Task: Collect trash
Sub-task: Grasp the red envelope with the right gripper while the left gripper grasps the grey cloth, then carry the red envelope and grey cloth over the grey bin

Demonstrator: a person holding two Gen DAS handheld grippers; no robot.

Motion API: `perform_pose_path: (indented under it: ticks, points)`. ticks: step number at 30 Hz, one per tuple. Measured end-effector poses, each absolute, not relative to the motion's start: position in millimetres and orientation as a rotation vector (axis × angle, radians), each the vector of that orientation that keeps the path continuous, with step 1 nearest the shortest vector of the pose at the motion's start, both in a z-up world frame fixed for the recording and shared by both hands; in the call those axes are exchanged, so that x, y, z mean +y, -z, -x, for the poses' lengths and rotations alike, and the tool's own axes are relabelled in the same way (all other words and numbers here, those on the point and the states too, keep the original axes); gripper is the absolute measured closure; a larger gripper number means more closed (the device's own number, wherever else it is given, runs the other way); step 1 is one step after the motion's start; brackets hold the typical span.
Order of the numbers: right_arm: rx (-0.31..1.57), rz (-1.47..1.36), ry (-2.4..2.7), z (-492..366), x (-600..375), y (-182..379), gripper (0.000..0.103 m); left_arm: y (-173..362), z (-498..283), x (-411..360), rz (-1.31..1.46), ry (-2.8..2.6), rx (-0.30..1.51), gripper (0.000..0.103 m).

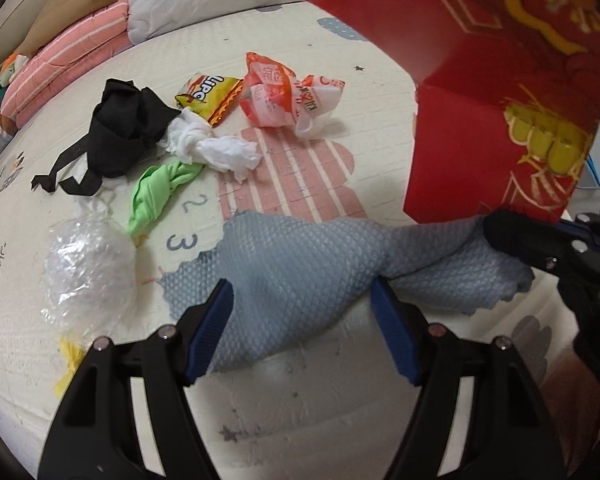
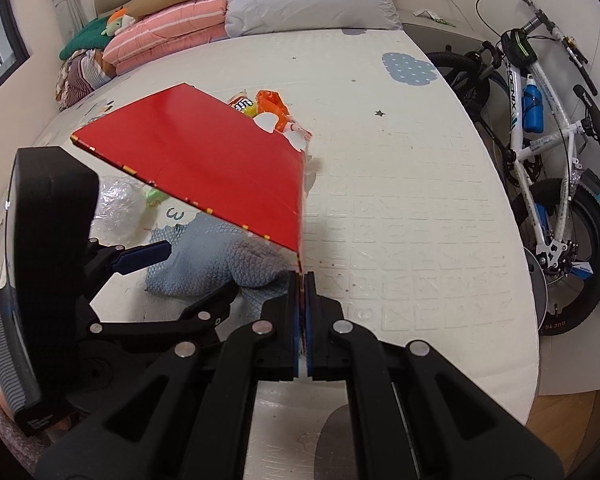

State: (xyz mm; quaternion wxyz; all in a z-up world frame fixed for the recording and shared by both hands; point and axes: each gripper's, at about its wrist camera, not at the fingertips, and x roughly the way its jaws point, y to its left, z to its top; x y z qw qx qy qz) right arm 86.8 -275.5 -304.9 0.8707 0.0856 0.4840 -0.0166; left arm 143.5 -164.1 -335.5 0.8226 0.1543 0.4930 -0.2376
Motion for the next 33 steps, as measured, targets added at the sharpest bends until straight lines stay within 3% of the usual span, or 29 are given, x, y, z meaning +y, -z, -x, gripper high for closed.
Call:
perform_pose_path:
  ticks: [3,5,6,7,8,33]
  points:
    - [1.022,-0.195,0.036,-89,-279,309,0.101,343,-145,-171,-0.346,0.529,1.046,0.04]
    - [1.029,-0.205,0.035,-89,-281,311,0.101,346,-144,-174,-0.358,0.547,1.052,0.071]
    - [1.031,-0.208,0.037,-90,-281,311,0.101,346,-144,-175,-0.355,0.551,1.048,0.078]
    - [1.032,-0.21,0.038,-90,-281,312,0.101,346,-143,-176,-0.367,0.544,1.045,0.093]
    - [1.032,-0.215,0.037,-90,-281,312,0.101,345,-143,-176,-0.379,0.545,1.041,0.096]
    - [0.958,-0.288,-0.008,-61,-295,272,0.101,299,-130,-158,-0.326,0.522,1.009,0.098]
